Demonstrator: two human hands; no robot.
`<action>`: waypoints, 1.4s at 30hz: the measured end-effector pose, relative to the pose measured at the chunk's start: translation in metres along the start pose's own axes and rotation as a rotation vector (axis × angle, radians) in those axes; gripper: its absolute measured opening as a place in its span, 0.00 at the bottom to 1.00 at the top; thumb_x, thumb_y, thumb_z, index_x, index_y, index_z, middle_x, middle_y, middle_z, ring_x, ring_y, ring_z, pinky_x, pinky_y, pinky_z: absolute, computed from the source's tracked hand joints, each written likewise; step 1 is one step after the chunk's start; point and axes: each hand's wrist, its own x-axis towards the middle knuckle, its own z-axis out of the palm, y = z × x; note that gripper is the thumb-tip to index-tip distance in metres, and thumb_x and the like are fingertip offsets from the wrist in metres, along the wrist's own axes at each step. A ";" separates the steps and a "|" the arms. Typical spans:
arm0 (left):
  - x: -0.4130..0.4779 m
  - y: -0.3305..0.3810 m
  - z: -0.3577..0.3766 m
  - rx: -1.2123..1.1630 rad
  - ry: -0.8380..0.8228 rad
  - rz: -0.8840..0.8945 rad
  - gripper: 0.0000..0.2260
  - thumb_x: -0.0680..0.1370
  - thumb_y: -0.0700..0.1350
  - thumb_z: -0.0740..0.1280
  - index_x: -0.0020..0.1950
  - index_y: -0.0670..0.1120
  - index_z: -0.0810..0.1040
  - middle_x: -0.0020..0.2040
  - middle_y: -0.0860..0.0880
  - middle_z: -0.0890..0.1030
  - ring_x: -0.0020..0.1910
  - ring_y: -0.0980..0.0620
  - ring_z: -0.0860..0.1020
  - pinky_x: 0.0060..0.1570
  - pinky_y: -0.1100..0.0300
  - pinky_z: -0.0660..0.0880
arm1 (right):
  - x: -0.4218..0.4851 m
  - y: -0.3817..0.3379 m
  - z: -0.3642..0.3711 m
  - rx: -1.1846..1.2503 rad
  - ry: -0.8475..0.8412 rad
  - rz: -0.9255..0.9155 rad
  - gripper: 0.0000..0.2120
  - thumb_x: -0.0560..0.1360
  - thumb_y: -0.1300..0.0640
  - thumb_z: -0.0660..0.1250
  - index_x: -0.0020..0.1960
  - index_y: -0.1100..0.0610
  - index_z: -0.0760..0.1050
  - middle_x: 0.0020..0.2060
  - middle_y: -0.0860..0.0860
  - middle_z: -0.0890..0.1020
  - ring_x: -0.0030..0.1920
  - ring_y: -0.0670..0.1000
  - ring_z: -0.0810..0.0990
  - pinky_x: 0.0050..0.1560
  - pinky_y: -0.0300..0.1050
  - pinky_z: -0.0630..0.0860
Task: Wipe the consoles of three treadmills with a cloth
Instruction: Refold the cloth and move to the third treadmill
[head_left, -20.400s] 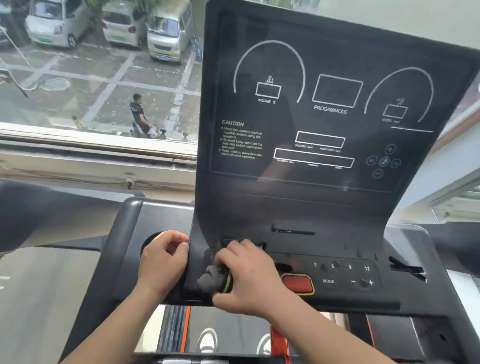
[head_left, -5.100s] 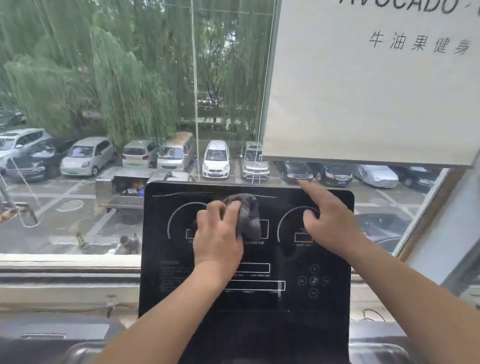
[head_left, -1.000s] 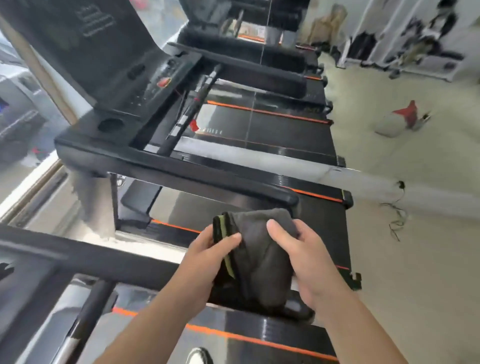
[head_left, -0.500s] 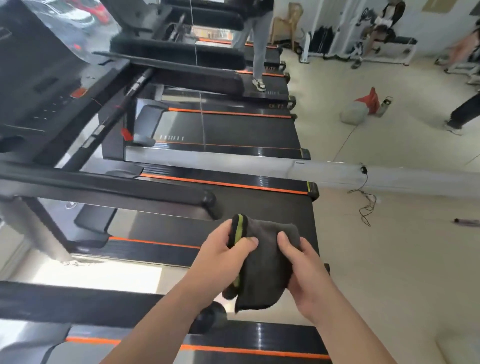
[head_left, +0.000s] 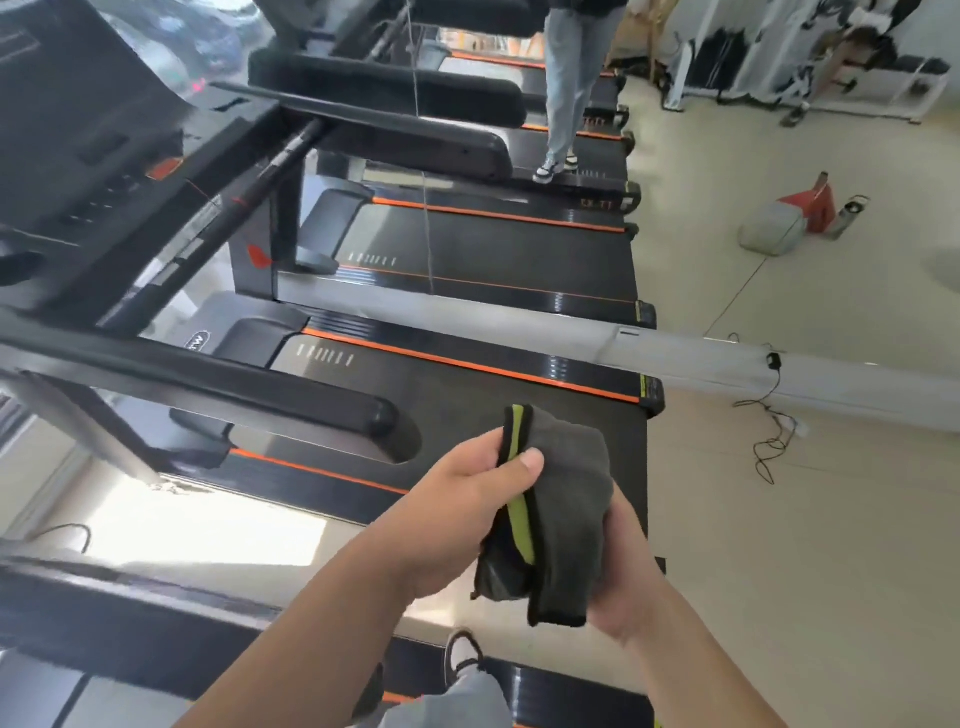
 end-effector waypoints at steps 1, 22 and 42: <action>0.007 0.005 -0.009 -0.078 -0.002 -0.032 0.14 0.87 0.45 0.59 0.70 0.44 0.77 0.66 0.43 0.83 0.67 0.43 0.80 0.68 0.46 0.75 | 0.010 -0.007 0.008 0.020 -0.023 0.017 0.32 0.80 0.32 0.60 0.61 0.58 0.86 0.63 0.62 0.84 0.62 0.61 0.84 0.67 0.61 0.76; 0.100 0.102 -0.179 -0.402 0.386 -0.067 0.22 0.75 0.54 0.75 0.66 0.45 0.83 0.65 0.42 0.83 0.64 0.41 0.82 0.66 0.45 0.77 | 0.190 -0.150 0.188 -0.413 -0.305 0.229 0.18 0.80 0.55 0.63 0.60 0.66 0.84 0.62 0.66 0.83 0.60 0.64 0.84 0.65 0.59 0.77; 0.248 0.243 -0.287 -0.780 1.004 0.145 0.11 0.79 0.43 0.71 0.59 0.39 0.85 0.58 0.37 0.85 0.57 0.38 0.85 0.63 0.43 0.78 | 0.448 -0.272 0.409 -1.125 -0.660 0.132 0.11 0.83 0.53 0.67 0.59 0.56 0.84 0.54 0.56 0.88 0.57 0.59 0.86 0.65 0.61 0.78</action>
